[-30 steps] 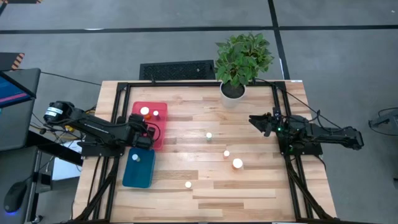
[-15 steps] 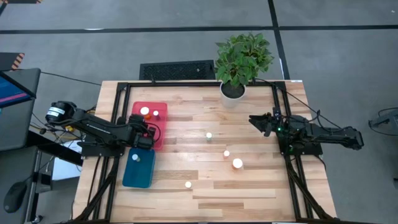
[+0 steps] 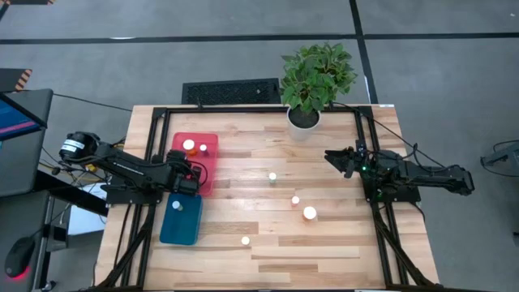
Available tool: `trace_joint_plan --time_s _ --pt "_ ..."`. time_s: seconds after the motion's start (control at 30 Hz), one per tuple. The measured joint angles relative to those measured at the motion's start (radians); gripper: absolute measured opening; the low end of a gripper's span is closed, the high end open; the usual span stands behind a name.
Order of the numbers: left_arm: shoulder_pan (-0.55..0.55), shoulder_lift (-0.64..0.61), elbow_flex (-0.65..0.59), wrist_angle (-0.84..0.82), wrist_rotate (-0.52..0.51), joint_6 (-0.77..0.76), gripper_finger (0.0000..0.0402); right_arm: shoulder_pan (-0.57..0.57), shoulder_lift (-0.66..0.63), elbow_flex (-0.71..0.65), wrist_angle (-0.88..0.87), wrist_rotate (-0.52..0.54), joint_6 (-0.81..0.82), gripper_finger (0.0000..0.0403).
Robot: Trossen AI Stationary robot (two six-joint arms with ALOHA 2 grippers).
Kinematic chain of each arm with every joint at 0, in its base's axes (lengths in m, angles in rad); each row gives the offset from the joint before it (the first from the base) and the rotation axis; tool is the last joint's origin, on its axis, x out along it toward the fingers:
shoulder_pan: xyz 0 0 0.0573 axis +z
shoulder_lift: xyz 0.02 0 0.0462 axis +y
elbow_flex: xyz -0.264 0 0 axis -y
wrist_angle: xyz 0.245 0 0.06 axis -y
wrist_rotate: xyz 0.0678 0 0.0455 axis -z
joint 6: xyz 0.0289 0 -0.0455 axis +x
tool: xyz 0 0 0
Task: Pick and place medicine bottles into bin by pill shape (circle, oval)
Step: Put the right orange capsule bottle into the red bin, then put the orange capsule bottle into the red bin
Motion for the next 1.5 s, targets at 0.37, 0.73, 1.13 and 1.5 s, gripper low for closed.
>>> trace_joint_plan --time_s 0.37,0.73,1.13,1.5 --pt "0.0 0.0 0.008 0.0 -0.001 0.011 0.012 0.0 0.0 0.0 0.0 0.0 0.0 0.0276" --pt "0.0 0.0 0.008 0.001 0.012 0.01 0.0201 0.0 0.0 0.0 0.0 0.0 0.0 0.0276" --pt "0.0 0.0 0.027 0.0 0.034 0.028 0.0277 0.0 0.0 0.0 0.0 0.0 0.0 0.0276" --pt "0.0 0.0 0.037 -0.001 0.027 0.037 0.0284 0.0 0.0 0.0 0.0 0.0 0.0 0.0276"
